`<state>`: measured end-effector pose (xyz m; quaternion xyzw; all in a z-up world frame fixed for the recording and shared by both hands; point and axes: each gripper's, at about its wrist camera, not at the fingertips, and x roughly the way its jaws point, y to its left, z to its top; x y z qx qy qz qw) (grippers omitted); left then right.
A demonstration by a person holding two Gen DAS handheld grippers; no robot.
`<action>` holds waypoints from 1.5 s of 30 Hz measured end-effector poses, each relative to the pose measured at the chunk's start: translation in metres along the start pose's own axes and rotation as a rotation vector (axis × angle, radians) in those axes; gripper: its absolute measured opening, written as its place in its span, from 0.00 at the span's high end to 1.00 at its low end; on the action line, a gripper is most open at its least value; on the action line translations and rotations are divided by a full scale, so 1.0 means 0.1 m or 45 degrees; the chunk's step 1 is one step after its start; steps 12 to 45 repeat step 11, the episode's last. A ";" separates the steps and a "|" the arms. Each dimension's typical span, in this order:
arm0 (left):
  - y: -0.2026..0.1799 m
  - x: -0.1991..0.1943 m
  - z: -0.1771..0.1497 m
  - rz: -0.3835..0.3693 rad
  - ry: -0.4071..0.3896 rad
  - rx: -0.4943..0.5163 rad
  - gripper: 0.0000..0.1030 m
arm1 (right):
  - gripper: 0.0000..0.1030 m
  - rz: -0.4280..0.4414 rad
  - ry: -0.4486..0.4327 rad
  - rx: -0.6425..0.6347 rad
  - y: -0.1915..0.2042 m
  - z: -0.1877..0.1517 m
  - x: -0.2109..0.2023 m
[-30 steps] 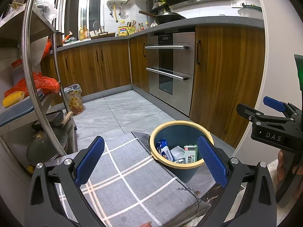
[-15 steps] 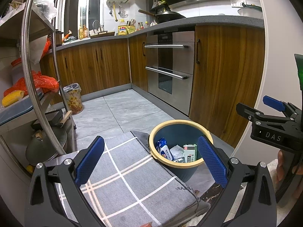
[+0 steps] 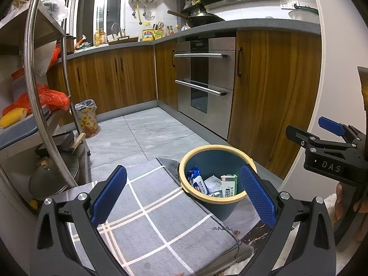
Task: Collect trash
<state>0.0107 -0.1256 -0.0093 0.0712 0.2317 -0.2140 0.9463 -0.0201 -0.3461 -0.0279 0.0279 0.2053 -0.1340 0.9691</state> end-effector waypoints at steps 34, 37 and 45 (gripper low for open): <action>0.08 -0.10 0.11 -0.010 -0.034 0.028 0.05 | 0.05 0.011 0.047 0.063 -0.09 -0.03 0.14; 0.08 -0.10 0.11 -0.010 -0.034 0.028 0.05 | 0.05 0.011 0.047 0.063 -0.09 -0.03 0.14; 0.08 -0.10 0.11 -0.010 -0.034 0.028 0.05 | 0.05 0.011 0.047 0.063 -0.09 -0.03 0.14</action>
